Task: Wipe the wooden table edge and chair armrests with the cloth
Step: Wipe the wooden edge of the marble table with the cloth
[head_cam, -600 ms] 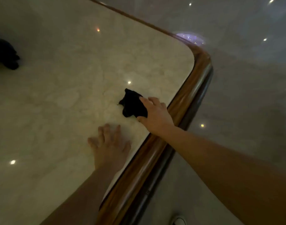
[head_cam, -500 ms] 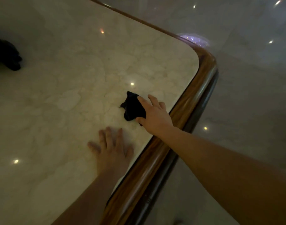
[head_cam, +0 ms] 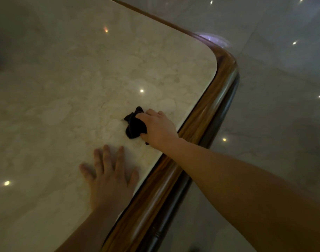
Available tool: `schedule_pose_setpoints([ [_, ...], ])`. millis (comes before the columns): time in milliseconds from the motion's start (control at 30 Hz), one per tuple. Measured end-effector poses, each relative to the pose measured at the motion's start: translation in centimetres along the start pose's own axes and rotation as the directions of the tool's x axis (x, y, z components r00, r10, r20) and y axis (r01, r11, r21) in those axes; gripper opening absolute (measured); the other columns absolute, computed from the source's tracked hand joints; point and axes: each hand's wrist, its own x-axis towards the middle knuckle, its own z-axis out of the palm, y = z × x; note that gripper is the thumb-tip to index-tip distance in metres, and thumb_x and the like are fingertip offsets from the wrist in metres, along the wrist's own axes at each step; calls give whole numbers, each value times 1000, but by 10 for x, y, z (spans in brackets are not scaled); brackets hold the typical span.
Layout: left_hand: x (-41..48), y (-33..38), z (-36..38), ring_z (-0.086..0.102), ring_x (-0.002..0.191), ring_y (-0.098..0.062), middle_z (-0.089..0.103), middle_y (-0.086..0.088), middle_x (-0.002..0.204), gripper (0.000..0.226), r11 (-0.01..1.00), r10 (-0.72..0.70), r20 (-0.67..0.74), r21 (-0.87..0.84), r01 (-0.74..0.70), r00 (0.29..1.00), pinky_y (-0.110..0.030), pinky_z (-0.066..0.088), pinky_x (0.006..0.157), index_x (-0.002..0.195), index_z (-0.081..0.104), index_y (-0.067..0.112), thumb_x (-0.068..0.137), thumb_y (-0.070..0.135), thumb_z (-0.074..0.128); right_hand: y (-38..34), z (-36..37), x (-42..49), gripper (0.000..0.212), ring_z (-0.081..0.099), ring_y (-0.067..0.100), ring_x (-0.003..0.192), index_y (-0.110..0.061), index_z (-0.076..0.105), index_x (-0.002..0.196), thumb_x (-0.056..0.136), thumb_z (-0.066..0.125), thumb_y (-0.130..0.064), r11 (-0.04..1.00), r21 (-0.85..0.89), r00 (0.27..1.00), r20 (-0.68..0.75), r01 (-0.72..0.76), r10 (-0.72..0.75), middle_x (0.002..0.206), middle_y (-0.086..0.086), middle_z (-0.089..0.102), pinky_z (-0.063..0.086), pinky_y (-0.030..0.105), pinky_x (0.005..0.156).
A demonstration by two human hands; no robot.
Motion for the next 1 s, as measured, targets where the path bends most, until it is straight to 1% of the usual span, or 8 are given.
schedule_pose_setpoints([
  [200,-1,-1,-10,4,148,-41,17,-20,160,80,1000,-5,65,-21,6,998,-72,4,110,154,20,24,88,69,23,7,-27,-29,44,59,22,86,-22,60,121,80,71,-29,977,199,995,-59,-72,85,103,2,56,53,38,70],
  [300,0,-5,-25,6,147,-39,15,-15,160,76,1000,8,122,-22,-5,993,-71,9,110,154,16,28,90,69,23,2,-48,-50,45,60,23,87,-22,59,124,80,71,-29,974,215,992,-81,-76,96,106,2,57,54,41,72],
  [367,0,-11,-36,2,149,-35,8,-9,163,78,1000,24,160,2,-24,987,-68,9,112,154,5,32,88,71,15,-3,-62,-63,45,60,22,88,-23,58,124,81,70,-30,974,215,992,-78,-76,94,108,2,57,55,42,73],
  [433,1,-13,-50,-1,150,-31,3,-4,164,78,998,36,160,37,-43,987,-66,6,114,153,-4,34,86,72,7,-7,-75,-75,45,60,21,91,-24,58,125,82,70,-30,974,209,991,-84,-87,107,111,1,57,56,42,74],
  [567,0,-1,-86,-4,150,-29,-1,-3,164,77,990,112,121,69,-120,986,-63,5,116,152,-9,35,85,72,-1,-12,-106,-99,44,60,20,93,-25,58,125,83,70,-29,967,222,984,-95,-127,151,111,-1,57,54,40,76],
  [667,-4,14,-121,2,151,-30,8,-6,164,78,982,187,47,29,-188,981,-63,8,115,154,2,33,86,71,1,-15,-138,-120,42,59,19,92,-27,60,123,82,71,-29,960,236,975,-123,-153,186,107,-3,57,52,36,74],
  [867,-19,40,-199,23,146,-38,32,-16,156,75,928,371,-52,-15,-372,927,-69,18,110,152,29,24,88,63,23,-24,-206,-165,38,61,16,91,-33,61,116,79,71,-30,947,228,945,-185,-225,269,104,-8,56,53,35,76],
  [1000,-34,51,-247,20,147,-37,30,-15,157,74,888,457,-85,-8,-459,885,-69,16,111,152,27,24,89,62,27,-40,-247,-199,38,61,19,94,-32,61,113,77,72,-27,936,237,925,-215,-261,312,107,-5,57,54,44,80],
])
